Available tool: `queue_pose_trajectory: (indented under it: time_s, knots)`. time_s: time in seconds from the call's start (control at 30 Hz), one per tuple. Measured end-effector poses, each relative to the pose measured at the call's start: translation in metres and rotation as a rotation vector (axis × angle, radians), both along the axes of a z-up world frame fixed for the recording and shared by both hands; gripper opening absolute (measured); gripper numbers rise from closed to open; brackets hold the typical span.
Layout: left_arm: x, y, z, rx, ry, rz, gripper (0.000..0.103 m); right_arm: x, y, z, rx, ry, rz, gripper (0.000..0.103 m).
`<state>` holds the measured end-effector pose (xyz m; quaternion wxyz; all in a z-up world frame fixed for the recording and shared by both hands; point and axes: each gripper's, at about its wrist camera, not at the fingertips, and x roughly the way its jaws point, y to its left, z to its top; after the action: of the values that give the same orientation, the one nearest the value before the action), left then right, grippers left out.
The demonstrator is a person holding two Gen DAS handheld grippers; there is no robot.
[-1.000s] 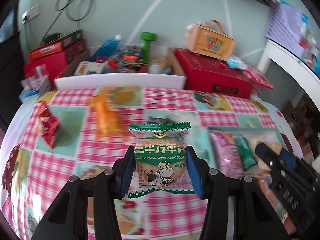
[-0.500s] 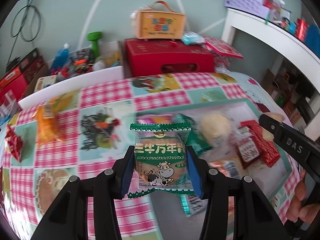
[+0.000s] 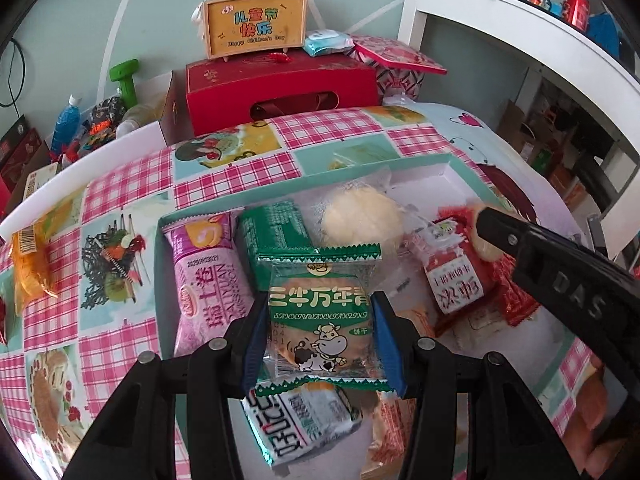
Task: Organize snacks
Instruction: 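Open both tools to drop the cup and biscuit packet into the tray, then withdraw both tools from the tray toward the last snacks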
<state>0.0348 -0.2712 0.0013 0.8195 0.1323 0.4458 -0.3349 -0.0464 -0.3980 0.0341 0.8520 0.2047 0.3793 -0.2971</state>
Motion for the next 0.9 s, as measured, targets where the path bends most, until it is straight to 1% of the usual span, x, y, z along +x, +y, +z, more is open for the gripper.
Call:
queue_pose_trajectory:
  time_s: [0.07,0.1,0.13,0.17,0.2,0.23,0.3,0.43,0.47,0.5,0.53,0.6,0.63,0.7,0.73,0.9]
  knots:
    - [0.005,0.001,-0.002,-0.010,0.023,0.014,0.051,0.000,0.000,0.000,0.004,-0.001,0.004,0.047]
    - [0.007,0.002,-0.001,-0.019,0.031,0.018,0.051,0.000,0.000,0.000,0.005,-0.002,0.006,0.052]
    - [0.007,0.003,-0.001,-0.026,0.038,0.020,0.051,0.000,0.000,0.000,0.009,-0.005,0.008,0.062]
    - [0.007,0.005,0.000,-0.027,0.041,0.021,0.052,0.000,-0.001,-0.001,0.014,-0.005,0.007,0.066]
    - [0.007,0.005,0.000,-0.024,0.040,0.021,0.054,0.000,-0.001,-0.001,0.017,-0.003,0.006,0.070]
    - [0.006,0.007,0.001,-0.021,0.036,0.021,0.057,0.000,-0.001,-0.001,0.018,-0.002,0.005,0.071]
    - [0.004,0.010,0.005,-0.021,0.032,0.020,0.068,0.000,-0.001,0.000,0.019,0.001,0.005,0.074]
    - [0.001,0.021,0.017,-0.043,0.025,0.026,0.075,0.000,0.000,0.001,0.012,0.003,0.011,0.086]
    - [0.001,0.025,0.020,-0.045,0.022,0.035,0.079,0.000,0.001,0.002,0.009,0.004,0.014,0.088]
    - [0.002,0.028,0.021,-0.046,0.020,0.046,0.083,0.001,0.002,0.002,0.005,0.006,0.018,0.091]
    - [0.003,0.034,0.023,-0.047,0.015,0.061,0.084,0.002,0.003,0.002,0.001,0.008,0.020,0.097]
    - [0.005,0.043,0.025,-0.046,0.009,0.090,0.084,0.003,0.004,0.003,-0.004,0.011,0.023,0.103]
    - [0.008,0.049,0.025,-0.043,0.005,0.116,0.084,0.003,0.005,0.003,-0.008,0.011,0.024,0.103]
    - [0.013,0.058,0.025,-0.035,-0.003,0.158,0.091,0.005,0.006,0.002,-0.008,0.020,0.027,0.103]
    - [0.017,0.064,0.024,-0.028,-0.007,0.187,0.092,0.006,0.007,0.002,-0.009,0.024,0.029,0.103]
    - [0.031,0.088,0.016,-0.011,0.005,0.281,0.093,0.010,0.013,0.003,-0.022,0.039,0.042,0.103]
